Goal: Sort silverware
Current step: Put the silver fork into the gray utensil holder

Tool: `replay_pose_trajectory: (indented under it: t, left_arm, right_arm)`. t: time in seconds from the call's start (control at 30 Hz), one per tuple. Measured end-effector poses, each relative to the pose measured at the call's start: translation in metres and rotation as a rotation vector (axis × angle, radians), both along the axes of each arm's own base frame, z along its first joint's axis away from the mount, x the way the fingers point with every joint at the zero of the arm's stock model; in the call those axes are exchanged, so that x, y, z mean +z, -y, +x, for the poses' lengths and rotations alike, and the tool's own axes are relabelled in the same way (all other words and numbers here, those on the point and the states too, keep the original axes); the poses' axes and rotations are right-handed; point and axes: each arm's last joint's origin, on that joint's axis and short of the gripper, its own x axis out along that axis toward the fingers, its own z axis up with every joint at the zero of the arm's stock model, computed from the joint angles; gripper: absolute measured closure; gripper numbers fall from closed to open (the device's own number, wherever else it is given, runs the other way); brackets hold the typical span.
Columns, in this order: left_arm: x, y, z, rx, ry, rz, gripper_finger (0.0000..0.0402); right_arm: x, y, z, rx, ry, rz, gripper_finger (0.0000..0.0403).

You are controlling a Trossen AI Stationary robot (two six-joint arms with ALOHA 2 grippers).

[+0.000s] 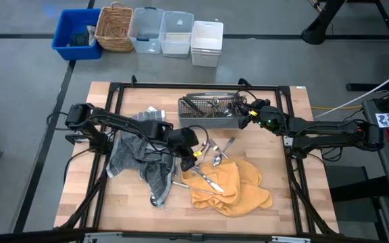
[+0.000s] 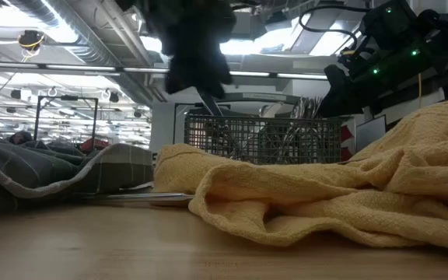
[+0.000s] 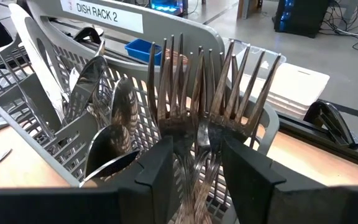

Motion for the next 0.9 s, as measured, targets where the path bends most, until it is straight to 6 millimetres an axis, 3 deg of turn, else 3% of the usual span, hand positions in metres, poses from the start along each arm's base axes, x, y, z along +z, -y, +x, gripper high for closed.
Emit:
replay_pose_trajectory:
  t: [0.3, 0.63, 0.9]
  left_arm:
    - [-0.022, -0.007, 0.023, -0.327, 0.108, 0.344, 0.0288]
    - [-0.051, -0.010, 0.032, -0.998, 0.120, 0.878, 0.0288]
    - [-0.072, -0.010, 0.036, -1.275, 0.108, 1.038, 0.0288]
  right_arm:
    - [0.010, 0.001, 0.003, 0.004, 0.019, -0.016, 0.0267]
    - [0.045, 0.001, 0.014, 0.138, 0.076, -0.012, 0.0267]
    - [0.074, -0.002, 0.021, 0.296, 0.169, 0.005, 0.0267]
